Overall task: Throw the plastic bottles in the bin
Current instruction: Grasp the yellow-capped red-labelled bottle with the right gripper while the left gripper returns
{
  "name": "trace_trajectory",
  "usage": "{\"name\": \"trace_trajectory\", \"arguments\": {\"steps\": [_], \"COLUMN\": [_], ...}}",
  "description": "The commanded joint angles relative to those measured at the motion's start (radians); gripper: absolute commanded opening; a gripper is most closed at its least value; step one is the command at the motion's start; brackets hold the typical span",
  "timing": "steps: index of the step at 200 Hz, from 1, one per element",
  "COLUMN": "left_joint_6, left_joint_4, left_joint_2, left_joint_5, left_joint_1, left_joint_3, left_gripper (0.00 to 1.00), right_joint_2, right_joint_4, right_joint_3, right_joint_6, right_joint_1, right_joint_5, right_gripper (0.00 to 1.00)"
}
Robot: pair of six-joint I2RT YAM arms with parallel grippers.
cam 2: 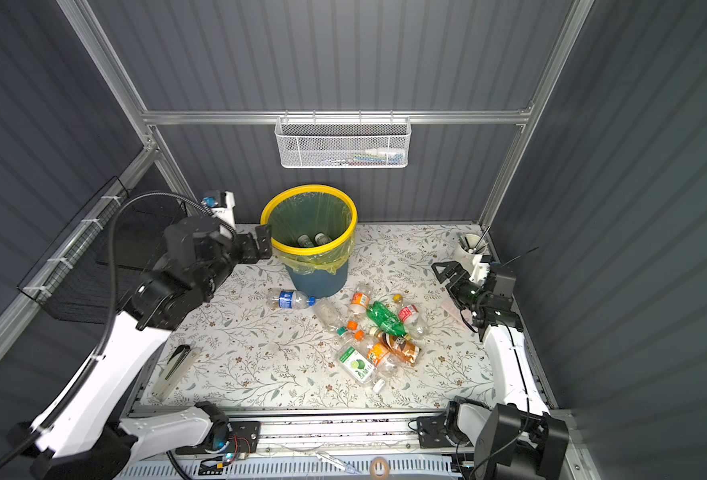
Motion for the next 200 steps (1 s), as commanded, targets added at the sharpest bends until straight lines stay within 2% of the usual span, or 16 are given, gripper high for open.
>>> {"name": "trace_trajectory", "arguments": {"steps": [1, 22, 50, 65, 114, 200], "left_joint_6": [-0.081, -0.175, -0.273, -0.31, -0.345, -0.383], "left_joint_4": [-0.018, -0.067, -0.066, -0.056, -0.029, -0.023], "left_joint_2": [0.002, -0.022, -0.062, -0.085, -0.088, -0.114], "left_joint_5": [-0.073, -0.138, -0.147, -0.117, 0.082, 0.138], "left_joint_1": [0.005, 0.007, 0.02, 0.051, 0.232, 0.242], "left_joint_3": [-0.125, -0.221, -0.343, -0.399, -0.506, -0.613], "left_gripper": [0.99, 1.0, 0.99, 1.0, 1.0, 1.0], "right_joint_2": [0.016, 0.084, 0.174, 0.197, 0.266, 0.439], "right_joint_4": [-0.113, -0.209, -0.338, -0.353, -0.383, -0.438], "right_joint_3": [0.009, 0.042, 0.077, 0.068, 0.078, 0.152], "right_joint_6": [-0.11, -0.212, -0.31, -0.329, -0.387, -0.454], "right_joint_1": [0.031, 0.096, 0.213, 0.253, 0.34, 0.402], "right_joint_5": [0.076, 0.141, 0.243, 0.282, 0.381, 0.501], "right_gripper": [0.99, 0.98, 0.96, 0.96, 0.94, 0.86]}}
